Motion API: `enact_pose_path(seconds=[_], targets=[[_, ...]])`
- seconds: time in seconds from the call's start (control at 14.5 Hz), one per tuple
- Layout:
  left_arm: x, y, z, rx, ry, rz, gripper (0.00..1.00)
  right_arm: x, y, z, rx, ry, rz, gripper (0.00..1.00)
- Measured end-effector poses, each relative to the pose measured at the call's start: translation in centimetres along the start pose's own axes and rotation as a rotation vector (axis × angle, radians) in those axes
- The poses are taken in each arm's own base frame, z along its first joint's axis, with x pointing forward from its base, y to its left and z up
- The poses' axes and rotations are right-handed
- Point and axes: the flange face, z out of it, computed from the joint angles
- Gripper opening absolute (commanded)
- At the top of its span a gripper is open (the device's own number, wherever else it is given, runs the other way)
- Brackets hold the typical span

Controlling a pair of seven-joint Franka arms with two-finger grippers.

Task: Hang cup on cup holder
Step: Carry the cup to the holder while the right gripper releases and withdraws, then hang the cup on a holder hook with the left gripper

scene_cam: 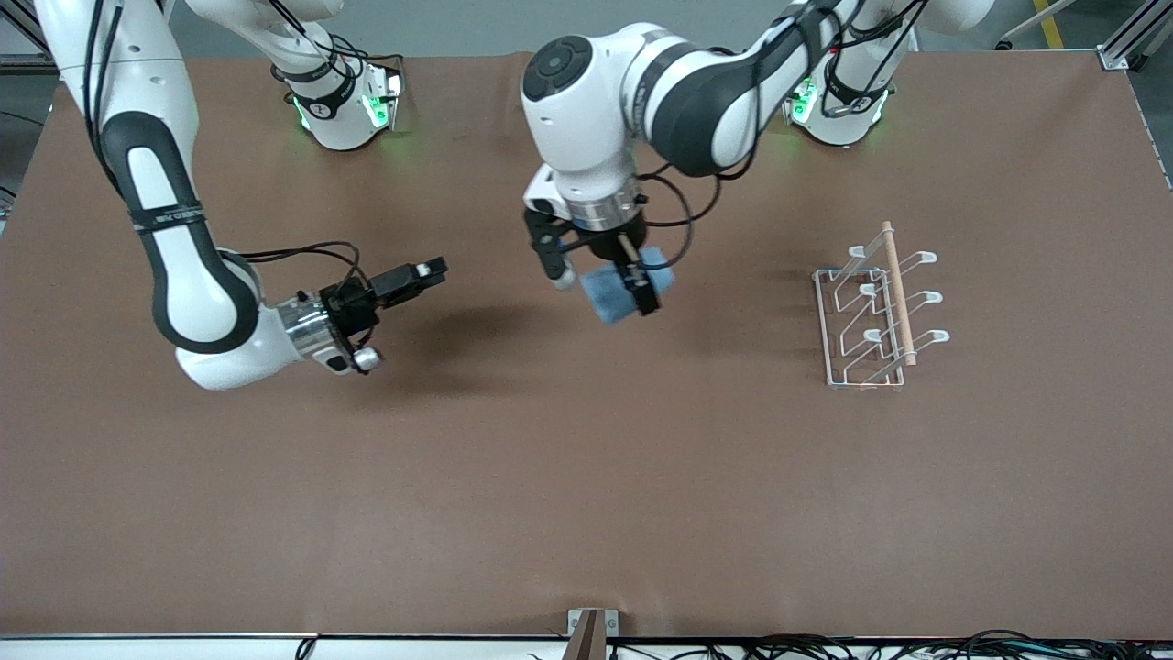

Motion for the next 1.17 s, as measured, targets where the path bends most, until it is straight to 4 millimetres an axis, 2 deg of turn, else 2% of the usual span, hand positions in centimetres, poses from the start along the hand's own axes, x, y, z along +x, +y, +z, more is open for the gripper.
enact_pose_path(seconds=[0.14, 0.28, 0.41, 0.55, 0.62, 0.76, 0.97, 1.17], targets=[[-3.2, -1.8, 0.8, 0.051, -0.181, 0.004, 0.21, -1.4, 1.2, -3.7, -0.087, 0.051, 0.021, 1.00], [-5.1, -3.4, 3.0, 0.096, -0.307, 0.050, 0.20, -3.3, 1.1, -7.8, -0.225, 0.108, 0.023, 1.00], [-7.3, -5.8, 6.4, 0.130, -0.418, 0.103, 0.19, -5.8, -0.5, -11.8, -0.369, 0.178, 0.019, 1.00], [-10.4, -8.1, 9.9, 0.166, -0.540, 0.141, 0.18, -8.3, -2.5, -15.1, -0.523, 0.243, 0.045, 1.00], [-11.9, -8.9, 11.5, 0.191, -0.600, 0.161, 0.18, -9.4, -3.8, -16.4, -0.621, 0.277, 0.063, 1.00], [-13.7, -9.1, 13.6, 0.205, -0.675, 0.209, 0.18, -11.1, -7.1, -18.3, -0.819, 0.333, 0.091, 1.00], [-14.7, -8.6, 15.0, 0.198, -0.727, 0.282, 0.18, -12.7, -13.0, -20.4, -1.052, 0.414, 0.096, 1.00], [-15.2, -7.3, 17.6, 0.207, -0.810, 0.394, 0.19, -14.6, -19.4, -22.1, -1.123, 0.508, 0.137, 1.00]])
